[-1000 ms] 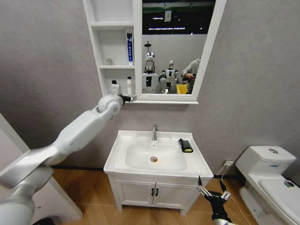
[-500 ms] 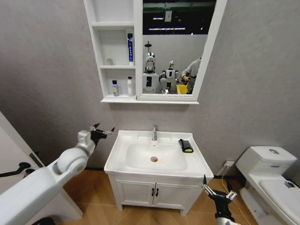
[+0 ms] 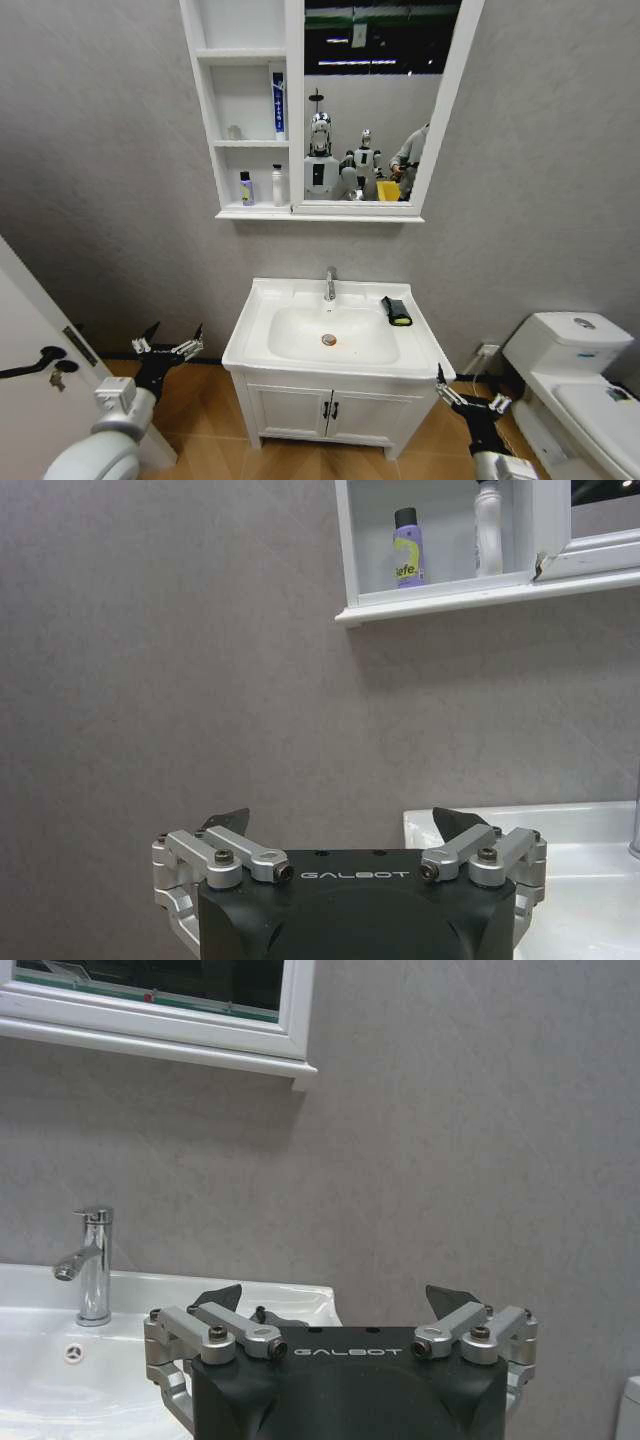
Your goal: Move facial cleanser and shampoo from washbasin to cabinet, then wipe washbasin with towel.
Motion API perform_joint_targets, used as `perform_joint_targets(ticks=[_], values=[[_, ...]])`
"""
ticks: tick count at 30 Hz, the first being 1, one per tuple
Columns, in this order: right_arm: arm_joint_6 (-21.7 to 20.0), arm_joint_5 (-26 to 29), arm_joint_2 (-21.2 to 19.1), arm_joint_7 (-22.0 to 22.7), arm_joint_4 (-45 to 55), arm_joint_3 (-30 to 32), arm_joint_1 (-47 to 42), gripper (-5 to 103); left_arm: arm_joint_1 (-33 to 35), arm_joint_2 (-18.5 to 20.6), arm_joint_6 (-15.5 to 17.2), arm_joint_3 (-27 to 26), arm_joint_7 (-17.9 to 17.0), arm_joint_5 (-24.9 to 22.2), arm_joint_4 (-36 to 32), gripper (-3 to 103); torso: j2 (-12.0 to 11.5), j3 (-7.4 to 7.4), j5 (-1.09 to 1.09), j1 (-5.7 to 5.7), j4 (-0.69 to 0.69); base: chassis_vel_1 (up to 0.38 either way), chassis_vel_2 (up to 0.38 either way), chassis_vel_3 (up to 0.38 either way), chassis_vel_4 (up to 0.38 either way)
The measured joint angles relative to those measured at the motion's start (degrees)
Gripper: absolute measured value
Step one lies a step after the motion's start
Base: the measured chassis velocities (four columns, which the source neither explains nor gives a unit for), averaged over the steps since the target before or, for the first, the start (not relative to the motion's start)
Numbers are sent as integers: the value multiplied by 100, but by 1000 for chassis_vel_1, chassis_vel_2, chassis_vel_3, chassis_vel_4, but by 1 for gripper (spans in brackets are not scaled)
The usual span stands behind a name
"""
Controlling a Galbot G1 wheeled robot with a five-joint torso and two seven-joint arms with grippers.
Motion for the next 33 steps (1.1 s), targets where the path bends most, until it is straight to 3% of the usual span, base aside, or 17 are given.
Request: perform_joint_targets(ticks=[7, 9, 10, 12, 13, 15, 16, 18, 21, 25, 29, 33], values=[[-350, 544, -347, 9, 152, 0, 156, 100, 26, -76, 3, 23, 21, 42, -18, 100, 0, 1, -1, 1, -1, 0, 0, 0, 0], [-743, 1070, -870, 95, 73, 17, 533, 100, -2, -70, 10, 44, 23, 35, -9, 100, 0, 1, 0, 1, -2, 0, 0, 0, 0], [-743, 1070, -870, 95, 73, 17, 533, 100, -2, -70, 10, 44, 23, 35, -9, 100, 0, 1, 0, 1, -2, 0, 0, 0, 0], [-1339, 1895, -1484, 158, -176, 24, 1261, 100, -22, -63, 14, 57, 24, 25, 2, 100, 0, 1, -2, 1, 1, 0, 0, 0, 0], [-1339, 1895, -1484, 158, -176, 24, 1261, 100, -22, -63, 14, 57, 24, 25, 2, 100, 0, 1, -2, 1, 1, 0, 0, 0, 0], [-1793, 2567, -1876, 230, -637, -85, 1975, 100, -34, -58, 16, 67, 24, 18, 7, 100, -2, 1, 0, 1, 2, 0, 0, 0, 0], [-1793, 2567, -1876, 230, -637, -85, 1975, 100, -34, -58, 16, 67, 24, 18, 7, 100, -2, 1, 0, 1, 2, 0, 0, 0, 0], [-2291, 3217, -2234, 312, -1383, -305, 2829, 100, -46, -54, 19, 72, 22, 13, 12, 100, -2, 2, 2, 3, 3, 0, 0, 0, 0], [-2600, 3551, -2412, 319, -2031, -676, 3596, 100, -53, -50, 20, 78, 19, 7, 16, 100, -2, 2, -1, 2, -3, 0, 0, 0, 0], [-2755, 3667, -2462, 186, -2912, -1298, 4571, 100, -58, -47, 20, 83, 18, 3, 18, 100, -2, 2, -1, 3, -1, 0, 0, 0, 0], [-2771, 3557, -2149, -101, -4413, -2579, 6177, 100, -66, -44, 23, 87, 14, -2, 22, 100, -2, 3, 1, 3, 1, 0, 0, 0, 0], [-2711, 3401, -1913, -254, -5095, -3009, 6838, 100, -68, -43, 24, 89, 13, -3, 24, 100, -2, 2, -4, 3, 4, 0, 0, 0, 0]])
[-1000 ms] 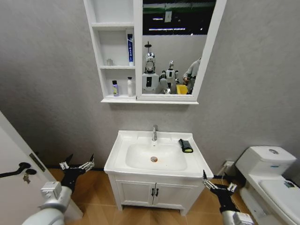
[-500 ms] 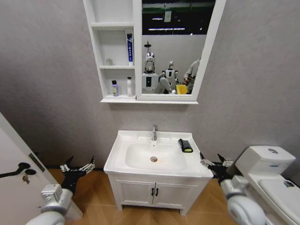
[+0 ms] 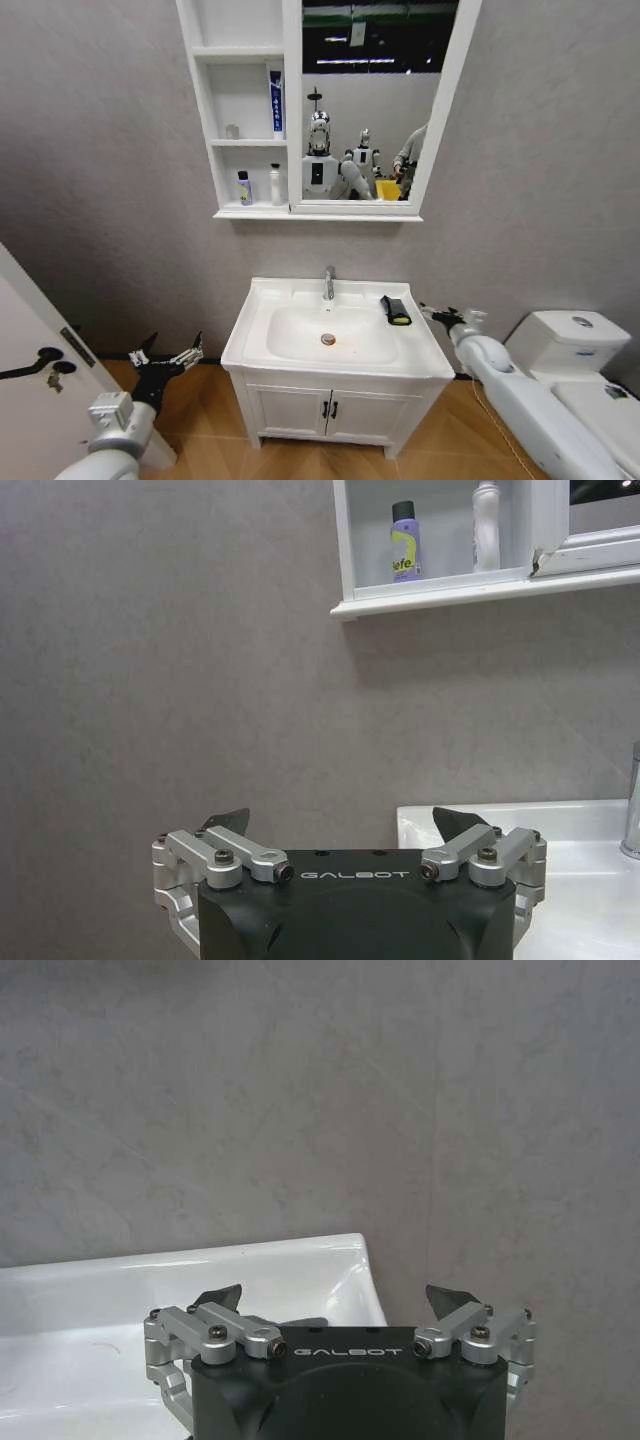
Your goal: Move facial cleanser and shampoo from washbasin to cabinet, then wipe washbasin with towel.
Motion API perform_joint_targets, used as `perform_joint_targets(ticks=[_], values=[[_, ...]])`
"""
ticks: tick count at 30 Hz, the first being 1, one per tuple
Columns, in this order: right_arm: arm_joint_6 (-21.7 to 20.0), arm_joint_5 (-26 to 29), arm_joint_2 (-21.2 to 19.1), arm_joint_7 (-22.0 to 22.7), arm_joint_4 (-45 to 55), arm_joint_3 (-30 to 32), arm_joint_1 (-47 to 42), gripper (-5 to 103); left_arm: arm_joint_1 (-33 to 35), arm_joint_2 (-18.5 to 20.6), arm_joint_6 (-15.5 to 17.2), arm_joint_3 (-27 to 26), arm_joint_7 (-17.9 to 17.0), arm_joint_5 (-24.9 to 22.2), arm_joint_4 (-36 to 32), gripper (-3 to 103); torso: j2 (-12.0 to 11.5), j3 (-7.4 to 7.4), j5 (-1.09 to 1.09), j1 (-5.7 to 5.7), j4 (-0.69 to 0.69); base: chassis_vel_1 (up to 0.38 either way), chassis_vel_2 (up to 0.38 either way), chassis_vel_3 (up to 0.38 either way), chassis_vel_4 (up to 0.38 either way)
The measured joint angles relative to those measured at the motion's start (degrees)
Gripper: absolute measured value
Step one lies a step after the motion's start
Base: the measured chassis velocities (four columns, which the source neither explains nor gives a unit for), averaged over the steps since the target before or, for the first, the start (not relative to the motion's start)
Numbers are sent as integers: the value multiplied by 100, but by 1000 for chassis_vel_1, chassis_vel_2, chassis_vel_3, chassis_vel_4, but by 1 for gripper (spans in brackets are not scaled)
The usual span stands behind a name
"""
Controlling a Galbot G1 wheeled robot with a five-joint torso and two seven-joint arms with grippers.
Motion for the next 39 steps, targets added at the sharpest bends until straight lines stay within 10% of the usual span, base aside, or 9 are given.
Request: perform_joint_targets(ticks=[20, 24, 39], values=[[592, -763, 622, -279, -1229, -418, 622, 100, -7, 6, 5, 9, -5, -7, 7, 100, 1, -1, 3, -2, -4, 0, 0, 0, 0], [1229, -1240, 423, 61, 145, 132, -325, 100, -6, 7, 6, 9, -9, -7, 8, 100, 2, -1, 14, -5, -8, 0, 0, 0, 0], [1341, -1610, 314, 426, 1521, 334, -1374, 100, -7, 7, 6, 10, -7, -7, 8, 100, 0, 1, 3, 2, -3, -122, 121, 118, -116]])
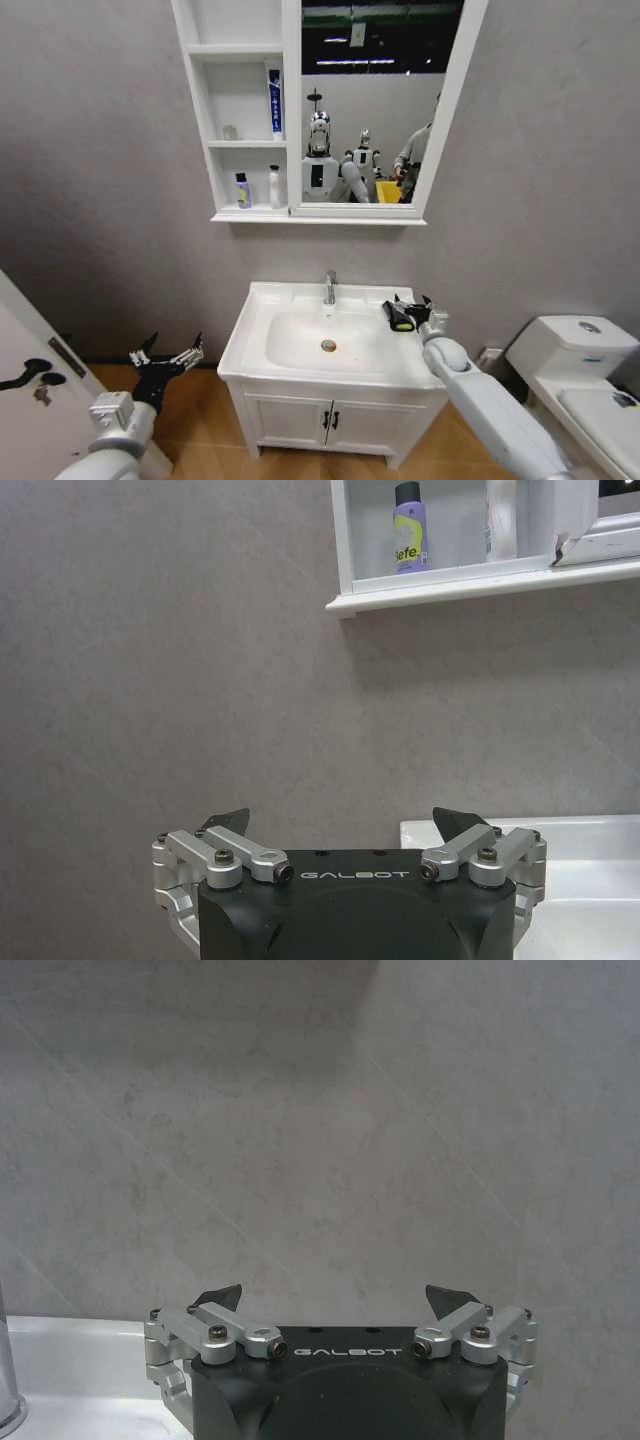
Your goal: Move facial cleanser and shampoo from washbasin to cabinet, then wipe washbasin with towel.
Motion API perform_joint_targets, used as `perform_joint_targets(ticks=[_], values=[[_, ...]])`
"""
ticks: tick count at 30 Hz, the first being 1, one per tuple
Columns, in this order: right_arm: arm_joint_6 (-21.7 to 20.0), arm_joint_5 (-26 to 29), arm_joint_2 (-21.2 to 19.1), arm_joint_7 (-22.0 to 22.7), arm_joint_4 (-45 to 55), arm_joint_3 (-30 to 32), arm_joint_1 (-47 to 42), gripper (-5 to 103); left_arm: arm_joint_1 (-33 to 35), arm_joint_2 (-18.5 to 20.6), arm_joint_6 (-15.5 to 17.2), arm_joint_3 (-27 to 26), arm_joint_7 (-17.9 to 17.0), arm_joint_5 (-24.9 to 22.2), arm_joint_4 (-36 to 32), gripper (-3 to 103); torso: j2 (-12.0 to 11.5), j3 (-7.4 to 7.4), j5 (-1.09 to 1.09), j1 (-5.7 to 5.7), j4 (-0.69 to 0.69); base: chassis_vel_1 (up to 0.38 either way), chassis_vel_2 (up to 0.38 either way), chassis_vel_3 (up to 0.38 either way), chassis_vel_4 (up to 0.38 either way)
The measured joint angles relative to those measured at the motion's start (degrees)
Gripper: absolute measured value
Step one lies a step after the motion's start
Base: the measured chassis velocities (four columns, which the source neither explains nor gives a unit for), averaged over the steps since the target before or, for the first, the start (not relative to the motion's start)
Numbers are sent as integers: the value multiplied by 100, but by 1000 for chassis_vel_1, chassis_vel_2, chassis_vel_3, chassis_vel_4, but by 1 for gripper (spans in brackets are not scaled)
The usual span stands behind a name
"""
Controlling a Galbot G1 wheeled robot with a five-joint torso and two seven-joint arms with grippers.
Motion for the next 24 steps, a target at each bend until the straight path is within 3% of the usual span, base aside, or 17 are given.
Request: perform_joint_targets(ticks=[3, 6, 9, 15, 19, 24], values=[[103, -204, 31, 386, 722, 43, -387, 100, 0, 0, -2, 0, 1, -1, 0, 100, 0, 0, -1, 2, -1, -164, 180, 193, -179], [-577, -107, 152, 1298, 1814, 33, -813, 100, -1, 0, -2, 0, 3, -1, 0, 100, -2, 0, 2, 2, 1, -97, 112, 74, -33], [-799, -139, 187, 1541, 1989, 19, -942, 100, -1, 0, -2, 0, 3, -1, 0, 100, 0, -2, -5, -3, -2, -45, 42, -1, 1], [-973, 79, 70, 1536, 1498, 4, -734, 100, 1, 0, -2, -1, 2, -1, 0, 100, 2, -3, -2, -9, 2, 54, -30, -52, 15], [-1219, 558, -186, 1009, 879, -30, -426, 100, 1, 0, -2, 0, 2, -1, 0, 100, 2, -3, 0, -8, 1, 23, -31, -8, 23], [-1218, 752, -287, 707, 609, -76, -314, 100, 0, 0, -2, 0, 3, -1, 0, 100, 1, -1, 4, -4, -2, 0, 0, 0, 0]])
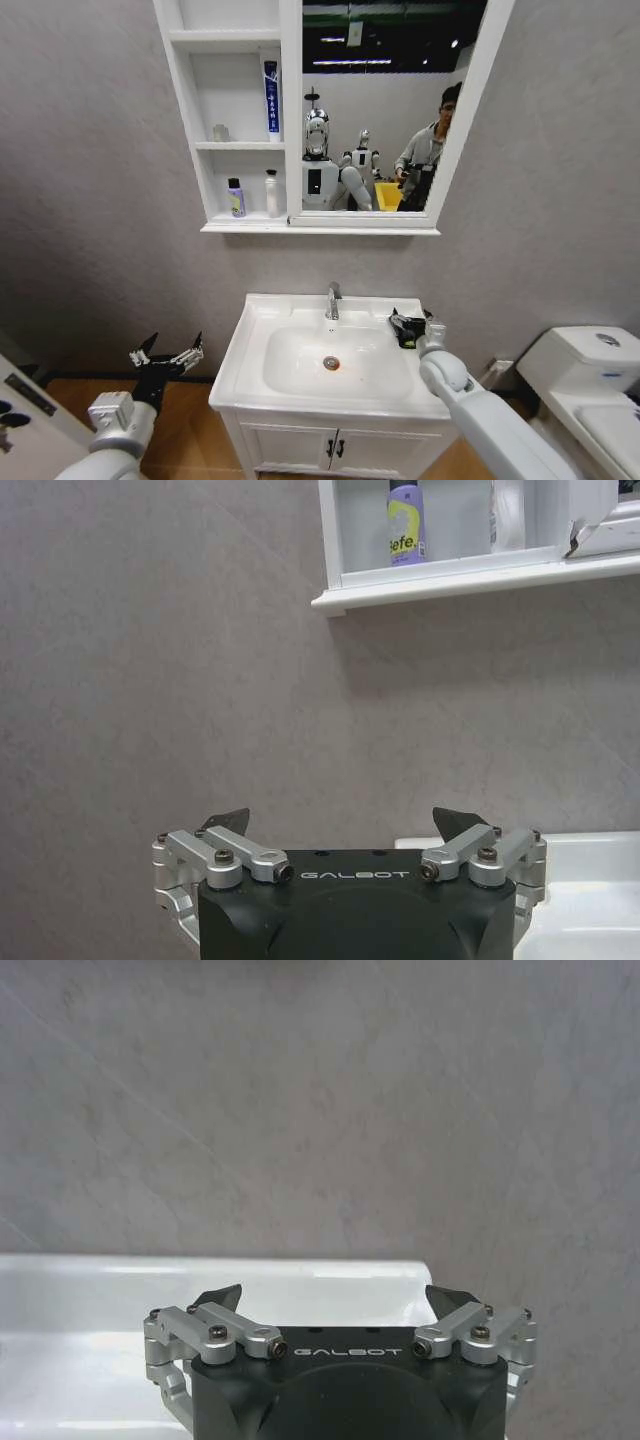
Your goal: Move facial cleanser and shampoo from washbasin to cabinet, then wipe washbasin with towel.
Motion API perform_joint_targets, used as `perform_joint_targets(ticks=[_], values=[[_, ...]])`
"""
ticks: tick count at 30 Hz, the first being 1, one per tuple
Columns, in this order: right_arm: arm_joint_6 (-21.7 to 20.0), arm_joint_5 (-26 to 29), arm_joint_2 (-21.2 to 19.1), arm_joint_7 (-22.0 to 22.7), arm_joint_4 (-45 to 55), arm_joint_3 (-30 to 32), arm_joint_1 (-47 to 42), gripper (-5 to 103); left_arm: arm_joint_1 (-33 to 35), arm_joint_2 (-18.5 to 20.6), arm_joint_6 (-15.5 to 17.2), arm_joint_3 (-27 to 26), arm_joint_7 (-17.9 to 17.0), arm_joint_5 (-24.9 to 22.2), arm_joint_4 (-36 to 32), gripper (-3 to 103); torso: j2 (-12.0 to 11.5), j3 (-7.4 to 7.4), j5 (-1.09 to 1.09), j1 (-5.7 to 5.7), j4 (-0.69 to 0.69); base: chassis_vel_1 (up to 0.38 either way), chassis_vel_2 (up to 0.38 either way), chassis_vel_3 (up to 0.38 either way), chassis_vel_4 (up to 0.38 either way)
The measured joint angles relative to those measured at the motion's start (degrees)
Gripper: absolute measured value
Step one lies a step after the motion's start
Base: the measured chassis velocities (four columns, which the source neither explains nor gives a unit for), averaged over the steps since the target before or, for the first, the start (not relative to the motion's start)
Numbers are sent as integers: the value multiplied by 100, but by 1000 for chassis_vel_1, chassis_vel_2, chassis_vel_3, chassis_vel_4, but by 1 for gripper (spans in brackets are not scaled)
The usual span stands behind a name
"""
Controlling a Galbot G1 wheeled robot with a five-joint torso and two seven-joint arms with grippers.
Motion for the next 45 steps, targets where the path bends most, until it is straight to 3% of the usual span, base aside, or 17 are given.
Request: perform_joint_targets(ticks=[1, 3, 7, 13, 20, 35, 38, 45], values=[[39, 204, -117, -218, -334, -78, 76, 100, 1, -1, 1, 0, -3, 0, 1, 100, 0, 0, -9, 0, 2, 0, 0, 0, 0], [40, 325, -120, -268, -458, -109, 95, 100, -1, 0, -1, -1, -1, 0, 0, 100, 0, 0, 0, 0, 1, 0, 0, 0, 0], [38, 569, -27, -384, -778, -116, 120, 100, 0, 0, -1, 0, 0, 0, 0, 100, 0, 0, -3, 0, 2, 0, 0, 0, 0], [105, 498, 48, -597, -1047, -177, 207, 102, 0, 0, -1, 0, -1, 0, 0, 100, 0, 0, -4, 0, 2, 0, 0, 0, 0], [161, 149, 70, -654, -1270, -186, 254, 88, 0, 0, 0, 0, -1, 0, 0, 100, 0, 0, -4, -1, 2, 0, 0, 0, 0], [226, 195, 153, -922, -1715, -285, 447, 84, 0, 0, 1, 0, -1, 0, 0, 100, 0, 0, -4, -1, 2, 0, 0, 0, 0], [230, 198, 167, -950, -1811, -313, 507, 78, 0, -1, 1, 0, -1, 0, 0, 100, 0, 0, -4, 0, 3, 0, 0, 0, 0], [229, 248, 177, -997, -1807, -345, 472, 45, 0, 0, 1, 0, 0, 0, 0, 100, 0, -1, -5, -1, 2, 0, 0, 0, 0]])
